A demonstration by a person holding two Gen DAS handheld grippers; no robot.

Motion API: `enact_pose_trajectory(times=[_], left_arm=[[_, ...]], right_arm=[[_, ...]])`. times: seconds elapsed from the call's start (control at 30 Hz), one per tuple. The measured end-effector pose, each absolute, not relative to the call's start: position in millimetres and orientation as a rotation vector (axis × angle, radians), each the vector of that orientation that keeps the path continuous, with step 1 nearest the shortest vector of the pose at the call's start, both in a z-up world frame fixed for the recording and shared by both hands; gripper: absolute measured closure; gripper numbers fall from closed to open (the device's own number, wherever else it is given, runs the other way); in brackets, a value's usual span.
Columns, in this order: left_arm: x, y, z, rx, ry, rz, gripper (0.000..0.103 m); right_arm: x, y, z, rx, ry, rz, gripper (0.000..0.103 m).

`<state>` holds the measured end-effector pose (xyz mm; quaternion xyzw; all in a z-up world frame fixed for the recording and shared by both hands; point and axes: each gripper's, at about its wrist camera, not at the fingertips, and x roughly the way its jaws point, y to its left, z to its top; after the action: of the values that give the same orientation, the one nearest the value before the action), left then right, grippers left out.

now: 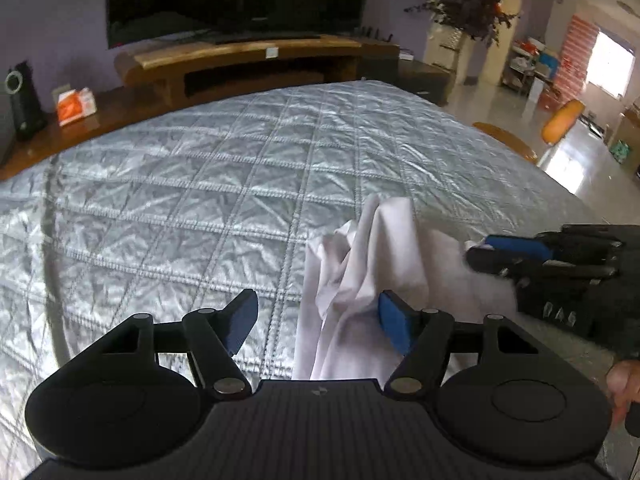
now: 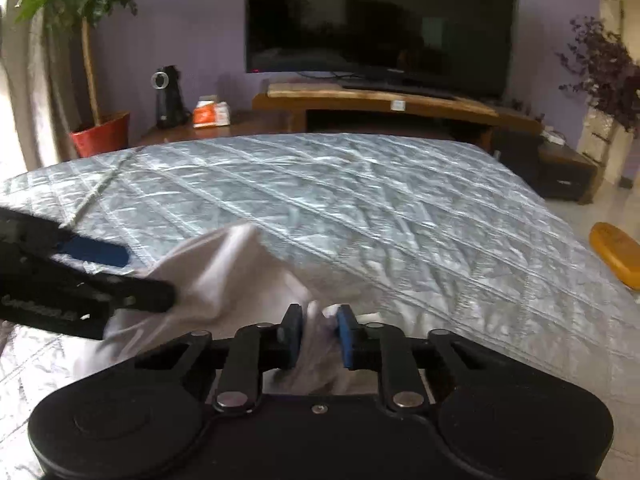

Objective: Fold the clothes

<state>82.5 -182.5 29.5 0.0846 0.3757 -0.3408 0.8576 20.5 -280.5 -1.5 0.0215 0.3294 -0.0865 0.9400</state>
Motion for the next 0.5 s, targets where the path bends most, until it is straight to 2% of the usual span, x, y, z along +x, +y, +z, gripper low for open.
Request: enact_pose_trajectory(times=[0.1,0.17,0.37,0.5], left_arm=[[84.8,-177.7,29.4,0.108,0.808,-0.692,0.028],[84.9,-174.1,33.1,0.064,0.802,-0.691,0.031],[92.4,-172.8,39.4,-0.025,0.815,-0.692,0.031],[91.9,-180.6,35.0,-0.011,0.826,-0.702,0.031]], right_arm=[[18.2,-290.4,-3.0,0.054,0.681,-0.221,0.086],[14.2,-291.5,1.4,0.042,0.652,-0.258,0.085],[2.0,-253.9,21.2,-0.095,0.485,-0.099,0.081],[18.5,-242.9,3.3,-0.099,0.631,0.0,0.081]])
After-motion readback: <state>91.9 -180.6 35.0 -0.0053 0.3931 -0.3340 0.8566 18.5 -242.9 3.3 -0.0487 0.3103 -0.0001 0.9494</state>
